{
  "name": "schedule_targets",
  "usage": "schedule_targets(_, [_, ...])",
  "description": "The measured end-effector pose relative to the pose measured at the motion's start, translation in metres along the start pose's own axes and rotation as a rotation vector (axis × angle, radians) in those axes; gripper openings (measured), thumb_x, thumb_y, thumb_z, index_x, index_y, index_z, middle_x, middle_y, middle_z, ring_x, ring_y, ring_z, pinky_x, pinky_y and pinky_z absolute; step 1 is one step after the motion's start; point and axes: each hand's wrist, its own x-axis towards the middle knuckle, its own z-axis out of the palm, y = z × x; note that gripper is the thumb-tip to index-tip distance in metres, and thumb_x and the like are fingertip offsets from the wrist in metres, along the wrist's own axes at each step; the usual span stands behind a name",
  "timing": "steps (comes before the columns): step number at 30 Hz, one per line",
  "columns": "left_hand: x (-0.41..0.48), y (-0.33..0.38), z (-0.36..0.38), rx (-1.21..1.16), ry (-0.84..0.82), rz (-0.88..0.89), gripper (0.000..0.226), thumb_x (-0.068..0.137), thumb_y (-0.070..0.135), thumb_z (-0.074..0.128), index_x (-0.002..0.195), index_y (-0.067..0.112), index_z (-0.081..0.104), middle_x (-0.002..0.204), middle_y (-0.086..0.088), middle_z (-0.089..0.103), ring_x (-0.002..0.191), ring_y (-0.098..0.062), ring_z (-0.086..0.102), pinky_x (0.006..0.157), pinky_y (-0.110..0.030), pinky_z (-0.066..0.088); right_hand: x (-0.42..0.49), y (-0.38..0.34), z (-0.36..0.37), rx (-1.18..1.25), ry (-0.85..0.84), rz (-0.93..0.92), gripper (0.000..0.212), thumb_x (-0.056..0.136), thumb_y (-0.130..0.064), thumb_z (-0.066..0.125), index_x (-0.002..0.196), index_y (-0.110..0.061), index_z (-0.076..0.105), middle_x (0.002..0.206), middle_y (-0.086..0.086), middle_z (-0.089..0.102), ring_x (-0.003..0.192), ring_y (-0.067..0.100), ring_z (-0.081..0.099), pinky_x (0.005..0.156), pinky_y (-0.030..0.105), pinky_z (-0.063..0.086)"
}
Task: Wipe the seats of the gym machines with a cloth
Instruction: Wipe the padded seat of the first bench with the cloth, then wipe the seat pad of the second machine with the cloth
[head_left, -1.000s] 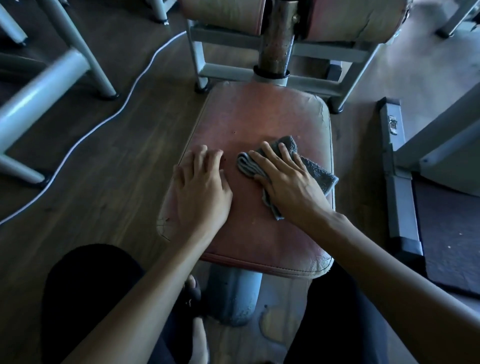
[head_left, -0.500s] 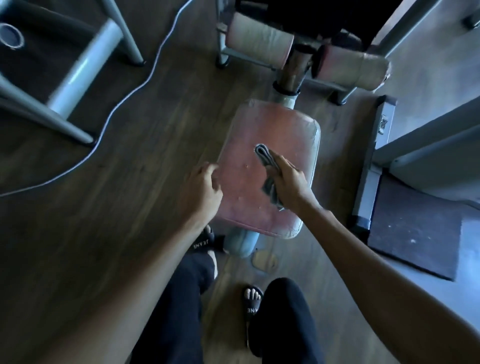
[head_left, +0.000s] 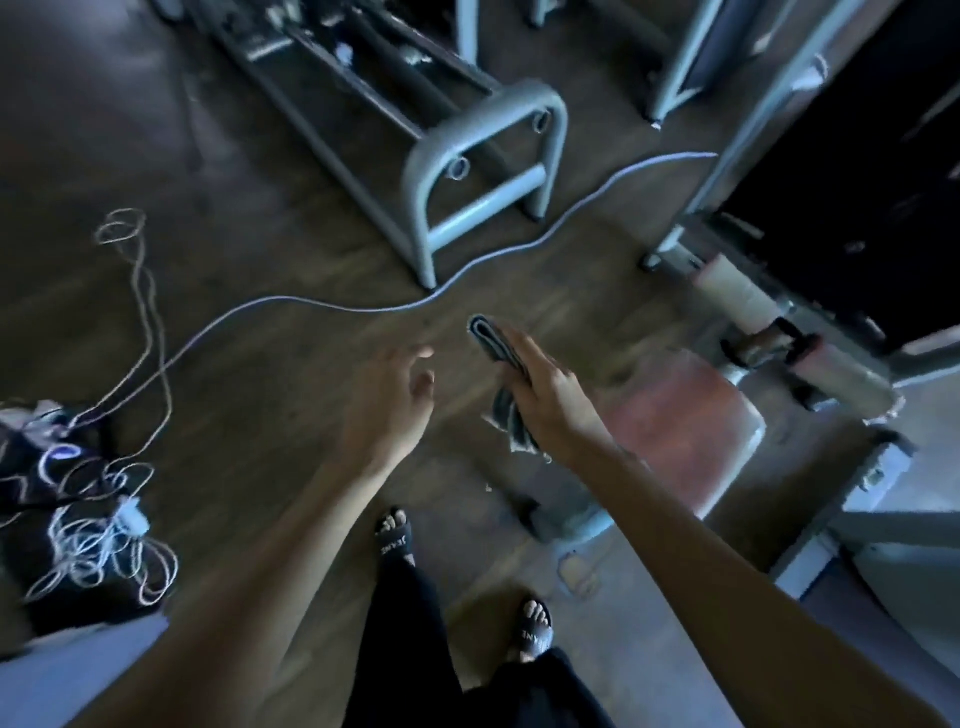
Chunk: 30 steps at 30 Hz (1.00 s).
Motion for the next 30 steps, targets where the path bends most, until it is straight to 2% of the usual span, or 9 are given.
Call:
schedule_targets(2, [0.014,-0.038,-0.039,0.0,0.062,-0.026,0.034,0.094,0.02,0.055,0.127,0.019,0.061,0.128,-0.005,0.062,0.121,-0.026,0.056,0.102,-0.037,0.043,0.029,-0.038,0.034,-0.015,-0.058,-0.027,0.047,0.102,-0.019,0.049,0.145,-0.037,0.043,0.131,-0.004,0.061,0.108,0.009,0.059,0.094,0.01,0.042])
schedule_targets(4, [0.031,-0.075,-0.081,0.0,0.126,-0.063,0.035,0.094,0.02,0.054,0.128,0.019,0.061,0.129,-0.005,0.061,0.123,-0.026,0.054,0.104,-0.04,0.043,0.061,-0.076,0.069,-0.038,-0.105,-0.07,0.046,0.103,-0.023,0.049,0.146,-0.037,0.042,0.133,-0.007,0.06,0.108,0.002,0.055,0.084,-0.002,0.033])
schedule_targets(7, [0.061,-0.121,-0.146,0.008,0.197,-0.103,0.035,0.094,0.021,0.054,0.128,0.02,0.06,0.131,-0.002,0.06,0.125,-0.024,0.053,0.103,-0.043,0.044,0.112,-0.132,0.119,-0.052,-0.157,-0.125,0.046,0.104,-0.023,0.048,0.148,-0.035,0.041,0.139,-0.007,0.057,0.118,0.003,0.051,0.086,0.004,0.031])
schedule_targets(10, [0.097,-0.16,-0.208,0.016,0.218,-0.122,0.036,0.095,0.021,0.052,0.13,0.021,0.058,0.132,-0.001,0.058,0.126,-0.022,0.051,0.104,-0.044,0.043,0.166,-0.181,0.163,-0.052,-0.171,-0.18,0.046,0.103,-0.017,0.049,0.148,-0.025,0.042,0.136,-0.006,0.056,0.12,-0.003,0.046,0.09,-0.002,0.027])
schedule_targets(13, [0.136,-0.195,-0.258,0.014,0.263,-0.163,0.037,0.095,0.019,0.052,0.131,0.019,0.058,0.133,-0.001,0.058,0.125,-0.022,0.052,0.104,-0.042,0.043,0.223,-0.216,0.202,-0.055,-0.209,-0.224,0.047,0.103,-0.015,0.048,0.148,-0.024,0.042,0.143,-0.005,0.053,0.13,0.004,0.046,0.096,-0.001,0.026])
schedule_targets(17, [0.204,-0.238,-0.307,0.032,0.286,-0.21,0.037,0.094,0.02,0.054,0.131,0.019,0.059,0.131,-0.003,0.06,0.121,-0.026,0.055,0.101,-0.041,0.044,0.311,-0.249,0.246,-0.063,-0.249,-0.246,0.046,0.104,-0.017,0.047,0.149,-0.024,0.04,0.146,-0.004,0.051,0.123,-0.006,0.041,0.091,-0.009,0.021])
schedule_targets(23, [0.353,-0.296,-0.372,0.056,0.295,-0.28,0.037,0.092,0.02,0.056,0.129,0.019,0.06,0.128,-0.005,0.061,0.121,-0.03,0.055,0.1,-0.043,0.044,0.478,-0.291,0.302,-0.056,-0.311,-0.25,0.045,0.105,-0.019,0.044,0.15,-0.026,0.039,0.146,-0.002,0.052,0.131,0.01,0.048,0.095,0.008,0.03])
schedule_targets(27, [0.458,-0.323,-0.427,0.084,0.332,-0.359,0.037,0.091,0.022,0.056,0.128,0.024,0.06,0.128,-0.001,0.061,0.119,-0.027,0.056,0.096,-0.04,0.046,0.599,-0.338,0.334,-0.038,-0.376,-0.248,0.046,0.106,-0.021,0.043,0.151,-0.027,0.036,0.15,-0.002,0.047,0.137,0.012,0.044,0.11,0.023,0.034])
schedule_targets(30, [0.523,-0.346,-0.474,0.124,0.324,-0.409,0.038,0.092,0.025,0.056,0.129,0.025,0.059,0.126,-0.001,0.062,0.117,-0.028,0.057,0.092,-0.041,0.046,0.681,-0.381,0.354,-0.044,-0.416,-0.248,0.046,0.105,-0.02,0.043,0.15,-0.027,0.037,0.148,-0.006,0.047,0.135,0.005,0.042,0.109,0.02,0.031])
